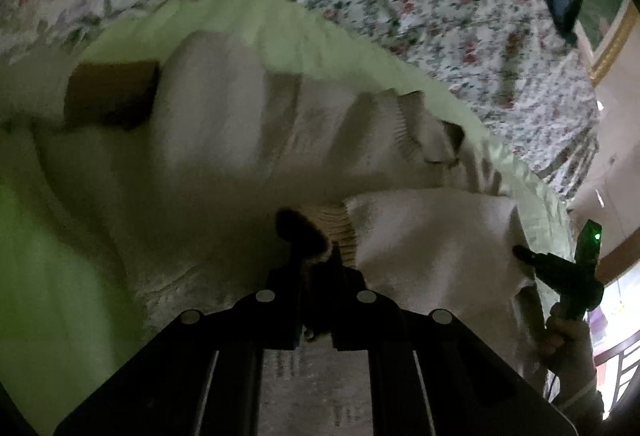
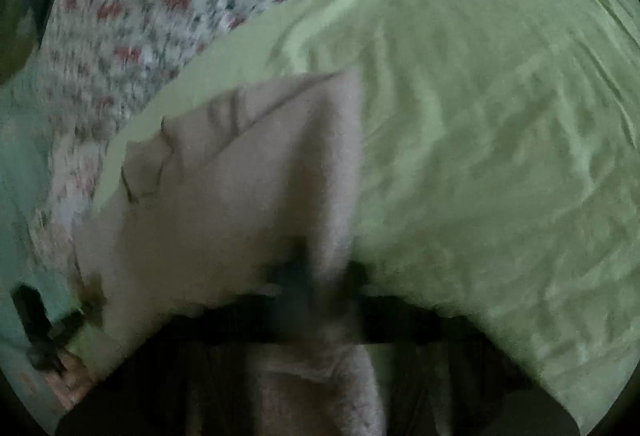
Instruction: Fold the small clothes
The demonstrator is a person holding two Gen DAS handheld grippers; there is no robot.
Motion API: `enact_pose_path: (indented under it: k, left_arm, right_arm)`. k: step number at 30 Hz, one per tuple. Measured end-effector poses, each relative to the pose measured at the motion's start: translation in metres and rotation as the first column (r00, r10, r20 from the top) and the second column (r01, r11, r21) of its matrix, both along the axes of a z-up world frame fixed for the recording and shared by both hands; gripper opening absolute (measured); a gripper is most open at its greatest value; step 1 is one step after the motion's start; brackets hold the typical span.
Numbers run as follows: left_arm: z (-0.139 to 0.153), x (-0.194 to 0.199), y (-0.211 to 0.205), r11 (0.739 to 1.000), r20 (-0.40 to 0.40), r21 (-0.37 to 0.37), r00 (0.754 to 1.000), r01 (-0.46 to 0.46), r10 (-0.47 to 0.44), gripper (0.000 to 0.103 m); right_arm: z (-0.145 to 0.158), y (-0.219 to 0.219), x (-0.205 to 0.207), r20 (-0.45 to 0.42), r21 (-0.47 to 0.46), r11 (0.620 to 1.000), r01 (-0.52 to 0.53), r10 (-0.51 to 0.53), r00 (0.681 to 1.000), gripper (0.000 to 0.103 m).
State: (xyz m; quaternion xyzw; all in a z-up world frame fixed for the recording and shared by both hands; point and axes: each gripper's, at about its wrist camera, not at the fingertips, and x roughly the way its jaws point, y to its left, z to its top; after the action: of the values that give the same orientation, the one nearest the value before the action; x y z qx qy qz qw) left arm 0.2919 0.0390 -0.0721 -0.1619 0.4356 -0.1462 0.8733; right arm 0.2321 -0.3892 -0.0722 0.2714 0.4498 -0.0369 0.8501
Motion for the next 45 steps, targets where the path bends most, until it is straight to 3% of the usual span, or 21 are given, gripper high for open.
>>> enact_pose_path:
  k: [3, 6, 8, 11, 12, 13, 16, 19, 21, 22, 24, 26, 28, 31, 32, 33, 37, 38, 39, 40, 45]
  left_arm:
    - [-0.003, 0.003, -0.005, 1.0, -0.005, 0.014, 1.0, 0.028, -0.028, 0.009]
    - [-0.015, 0.006, -0.006, 0.999, -0.041, 0.037, 0.999, 0.024, -0.022, 0.009]
    - [-0.015, 0.004, -0.002, 1.0, -0.037, 0.017, 0.999, 0.019, -0.018, 0.011]
    - [-0.014, 0.004, 0.0, 1.0, -0.045, 0.013, 0.999, 0.015, -0.015, 0.013]
    - [-0.014, 0.003, 0.001, 1.0, -0.047, 0.017, 0.999, 0.016, -0.015, 0.014]
    - [-0.013, 0.002, 0.001, 1.0, -0.047, 0.022, 0.999, 0.015, -0.014, 0.014]
    - [-0.006, -0.009, 0.011, 0.998, -0.027, 0.059, 1.0, -0.009, 0.011, 0.014]
    - [0.004, -0.023, 0.035, 0.992, -0.002, 0.109, 0.998, -0.056, 0.056, 0.013]
    - [0.013, -0.027, 0.053, 0.985, 0.022, 0.148, 0.996, -0.088, 0.086, 0.013]
    - [0.017, -0.027, 0.062, 0.981, 0.032, 0.166, 0.995, -0.104, 0.1, 0.019]
    - [0.026, -0.021, 0.078, 0.966, 0.053, 0.216, 0.989, -0.144, 0.136, 0.04]
    - [0.036, -0.013, 0.09, 0.945, 0.102, 0.269, 0.981, -0.188, 0.166, 0.066]
    - [0.041, -0.004, 0.097, 0.924, 0.134, 0.324, 0.976, -0.204, 0.169, 0.074]
    - [0.036, 0.02, 0.096, 0.873, 0.146, 0.461, 0.984, -0.161, 0.104, 0.075]
    - [0.032, 0.027, 0.094, 0.852, 0.142, 0.505, 0.987, -0.139, 0.077, 0.075]
    - [0.026, 0.036, 0.091, 0.815, 0.135, 0.568, 0.99, -0.113, 0.043, 0.075]
    - [0.009, 0.061, 0.082, 0.742, 0.104, 0.668, 0.994, -0.058, -0.016, 0.073]
    - [0.007, 0.066, 0.083, 0.736, 0.099, 0.674, 0.995, -0.055, -0.017, 0.055]
    - [0.004, 0.072, 0.086, 0.75, 0.085, 0.66, 0.996, -0.043, -0.018, 0.038]
    - [0.001, 0.077, 0.087, 0.763, 0.065, 0.646, 0.998, -0.033, -0.011, 0.011]
    - [0.02, 0.058, 0.1, 0.847, 0.101, 0.522, 0.993, -0.1, 0.056, 0.009]
  right_arm:
    - [0.011, -0.002, -0.003, 0.023, -0.075, 0.996, 0.043, -0.041, 0.999, 0.009]
    - [0.005, -0.012, -0.003, -0.046, -0.125, 0.987, 0.104, -0.11, 0.993, 0.014]
    - [0.019, -0.007, -0.016, -0.007, -0.165, 0.974, 0.157, -0.161, 0.987, 0.016]
    - [0.038, 0.017, -0.029, 0.081, -0.146, 0.985, 0.094, -0.083, 0.993, 0.025]
    - [0.036, 0.027, -0.029, 0.076, -0.132, 0.99, 0.041, -0.031, 0.997, 0.038]
    - [0.03, 0.036, -0.026, 0.05, -0.118, 0.993, 0.0, 0.006, 0.999, 0.043]
    - [0.01, 0.035, -0.026, -0.034, -0.145, 0.989, -0.002, -0.003, 0.999, 0.042]
    - [0.016, 0.02, -0.039, -0.014, -0.059, 0.995, 0.075, -0.076, 0.997, 0.043]
    - [0.029, 0.025, -0.047, 0.014, -0.061, 0.996, 0.065, -0.064, 0.998, 0.044]
    - [0.034, 0.029, -0.051, 0.026, -0.062, 0.997, 0.051, -0.05, 0.998, 0.047]
    - [0.043, 0.042, -0.062, 0.047, -0.046, 0.999, 0.015, -0.013, 0.999, 0.052]
    - [0.045, 0.057, -0.072, 0.053, -0.027, 0.999, -0.02, 0.021, 0.998, 0.055]
    - [0.044, 0.073, -0.079, 0.048, -0.003, 0.998, -0.055, 0.055, 0.997, 0.057]
    - [0.036, 0.086, -0.085, 0.03, 0.042, 0.996, -0.075, 0.074, 0.997, 0.059]
    - [0.032, 0.092, -0.084, 0.019, 0.06, 0.995, -0.078, 0.077, 0.997, 0.059]
    - [0.03, 0.094, -0.086, 0.01, 0.069, 0.995, -0.078, 0.077, 0.997, 0.059]
    - [0.018, 0.102, -0.087, -0.019, 0.094, 0.992, -0.081, 0.083, 0.996, 0.059]
    - [0.017, 0.105, -0.087, -0.024, 0.093, 0.992, -0.085, 0.087, 0.996, 0.059]
    - [0.016, 0.109, -0.085, -0.029, 0.09, 0.992, -0.09, 0.093, 0.995, 0.059]
    - [0.016, 0.11, -0.085, -0.032, 0.09, 0.991, -0.094, 0.097, 0.995, 0.059]
    - [0.017, 0.119, -0.084, -0.023, 0.106, 0.989, -0.105, 0.108, 0.994, 0.059]
